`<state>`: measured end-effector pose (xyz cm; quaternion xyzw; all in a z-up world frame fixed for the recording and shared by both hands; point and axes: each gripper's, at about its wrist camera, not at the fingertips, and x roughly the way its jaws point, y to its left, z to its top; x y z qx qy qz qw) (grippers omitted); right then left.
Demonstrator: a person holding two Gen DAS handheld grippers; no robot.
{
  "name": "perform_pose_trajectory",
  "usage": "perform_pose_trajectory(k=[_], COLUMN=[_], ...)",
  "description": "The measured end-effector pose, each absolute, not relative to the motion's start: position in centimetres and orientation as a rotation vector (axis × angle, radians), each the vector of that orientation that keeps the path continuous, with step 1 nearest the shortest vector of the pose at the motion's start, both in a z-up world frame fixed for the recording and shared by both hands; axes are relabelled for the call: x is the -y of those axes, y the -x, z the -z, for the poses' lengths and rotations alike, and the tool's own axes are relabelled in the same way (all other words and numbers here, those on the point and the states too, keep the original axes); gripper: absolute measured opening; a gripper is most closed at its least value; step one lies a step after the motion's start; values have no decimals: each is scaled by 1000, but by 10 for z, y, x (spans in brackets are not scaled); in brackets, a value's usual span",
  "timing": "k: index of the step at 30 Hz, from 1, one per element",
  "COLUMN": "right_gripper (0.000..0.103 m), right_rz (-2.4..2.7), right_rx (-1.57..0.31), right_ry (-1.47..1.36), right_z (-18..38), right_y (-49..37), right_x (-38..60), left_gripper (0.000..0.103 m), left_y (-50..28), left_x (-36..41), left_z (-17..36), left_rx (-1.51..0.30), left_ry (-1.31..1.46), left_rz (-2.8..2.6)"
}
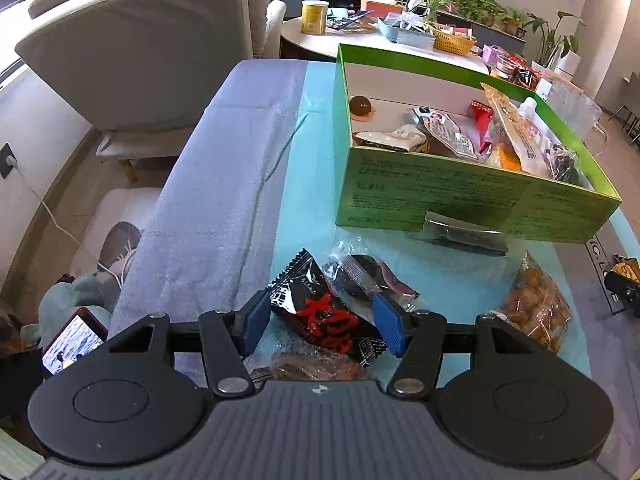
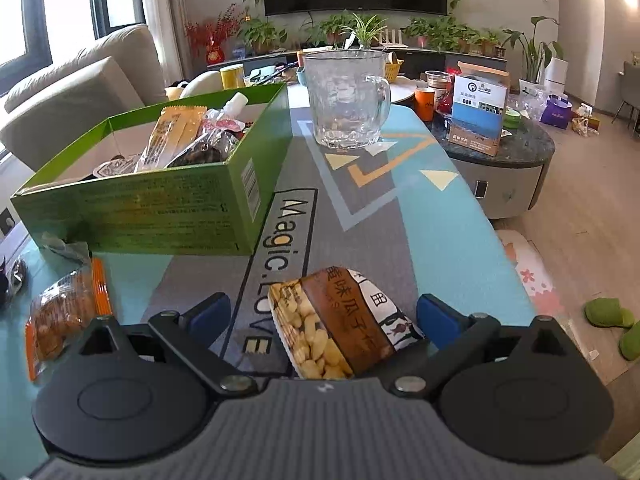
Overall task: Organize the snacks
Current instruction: 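Grasp the black-red packet with the left gripper while the right grasps the peanut pack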
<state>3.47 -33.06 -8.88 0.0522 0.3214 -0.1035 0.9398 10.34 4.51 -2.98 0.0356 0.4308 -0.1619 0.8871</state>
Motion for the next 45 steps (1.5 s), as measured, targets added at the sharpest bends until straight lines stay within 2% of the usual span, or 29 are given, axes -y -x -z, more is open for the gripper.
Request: perform_pose_trajectory(k=[11, 13, 15, 18, 29, 37, 45], right_gripper=[65, 65, 64, 61, 53, 51, 53], right_rz=[183, 180, 177, 168, 134, 101, 136], right_rx=[-636, -631, -623, -609, -585, -555, -565], right_ry=[-81, -92, -102, -110, -143, -116, -160], right_z=[84, 83, 81, 77, 62, 47, 53], right_y=[-28, -26, -25, -22, -18, -15, -14], right_x=[320, 319, 317, 315, 311, 301, 310], left_gripper=[54, 51, 34, 25, 24, 24, 24], left_y=[-103, -102, -100, -94, -66, -69, -71], left_x=[-48, -46, -45, -44, -31, -32, -33], left_z=[34, 34, 34, 31, 2, -1, 2], left_rx=[-926, -920, -904, -884, -701, -695, -710], left_ry=[-21, -22, -8, 3, -63, -50, -47], left_rz=[322, 322, 346, 360, 426, 429, 425])
